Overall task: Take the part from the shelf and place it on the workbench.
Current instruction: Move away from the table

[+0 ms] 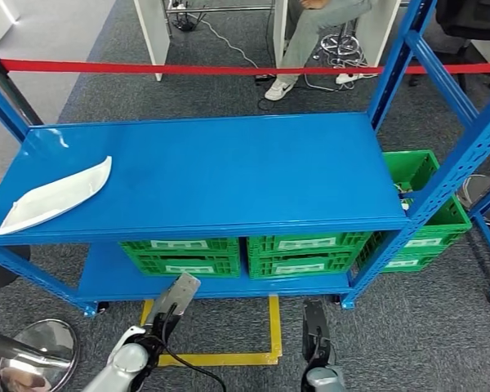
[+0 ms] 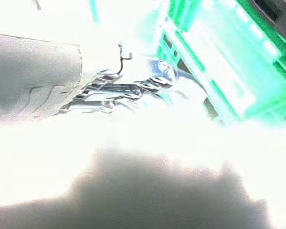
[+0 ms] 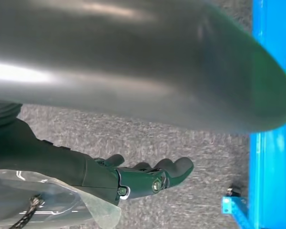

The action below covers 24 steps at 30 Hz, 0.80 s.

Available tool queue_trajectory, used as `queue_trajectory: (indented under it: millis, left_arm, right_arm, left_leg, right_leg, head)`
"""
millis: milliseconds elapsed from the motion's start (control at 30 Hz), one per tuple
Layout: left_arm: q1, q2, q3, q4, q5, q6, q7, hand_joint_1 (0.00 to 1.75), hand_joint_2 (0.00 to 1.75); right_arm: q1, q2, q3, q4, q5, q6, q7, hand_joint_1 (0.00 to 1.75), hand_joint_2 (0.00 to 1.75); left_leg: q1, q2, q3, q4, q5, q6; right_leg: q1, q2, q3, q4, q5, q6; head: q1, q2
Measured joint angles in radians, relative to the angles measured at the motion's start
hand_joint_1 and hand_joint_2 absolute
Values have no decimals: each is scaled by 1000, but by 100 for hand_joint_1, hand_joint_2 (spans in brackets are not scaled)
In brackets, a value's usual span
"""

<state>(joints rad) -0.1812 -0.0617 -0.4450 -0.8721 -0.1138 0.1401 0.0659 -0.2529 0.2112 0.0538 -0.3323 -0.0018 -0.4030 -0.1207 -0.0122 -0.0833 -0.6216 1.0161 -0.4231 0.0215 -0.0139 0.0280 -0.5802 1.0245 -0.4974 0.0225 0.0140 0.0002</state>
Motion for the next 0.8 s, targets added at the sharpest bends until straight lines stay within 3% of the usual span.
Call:
queue_trajectory:
  millis: [100,267,467,600,733,800]
  left_arm:
    - [-48,-9,28,102,-2,-8,-53,0,175]
    - [-120,-21,68,244,-12,-19,-100,0,175]
    - [-154,-35,96,335,-15,-20,-113,0,175]
    - [-160,-40,98,360,-22,-23,-114,0,175]
    - [-171,-46,99,385,-50,-51,-107,0,0]
    - [-177,-53,102,398,-47,-55,-110,0,0]
  right_arm:
    - [-8,-8,0,16,11,13,8,0,0]
    - [-22,-22,0,35,14,26,22,0,0]
    - [-28,-36,0,47,15,26,22,0,0]
    - [-30,-41,0,51,19,31,22,0,175]
    - [-34,-48,-1,56,22,46,12,0,0]
    - [-37,-53,-3,59,13,59,5,0,0]
  left_leg:
    - [0,3,0,-1,3,16]
    - [3,5,3,-6,5,15]
    - [9,5,3,-9,4,-19]
    - [9,5,3,-9,3,-21]
    - [7,5,2,-9,3,-21]
    - [6,5,2,-8,3,-21]
  right_leg:
    - [2,5,1,-2,4,-8]
    - [7,5,1,-2,3,-16]
    - [12,5,1,-1,2,-22]
    - [11,5,2,-1,2,-22]
    - [9,5,2,-2,2,-21]
    - [8,5,3,-2,2,-21]
  head:
    - [-2,0]
    - [-2,0]
    - [-1,0]
    - [-1,0]
    - [-1,0]
    - [-1,0]
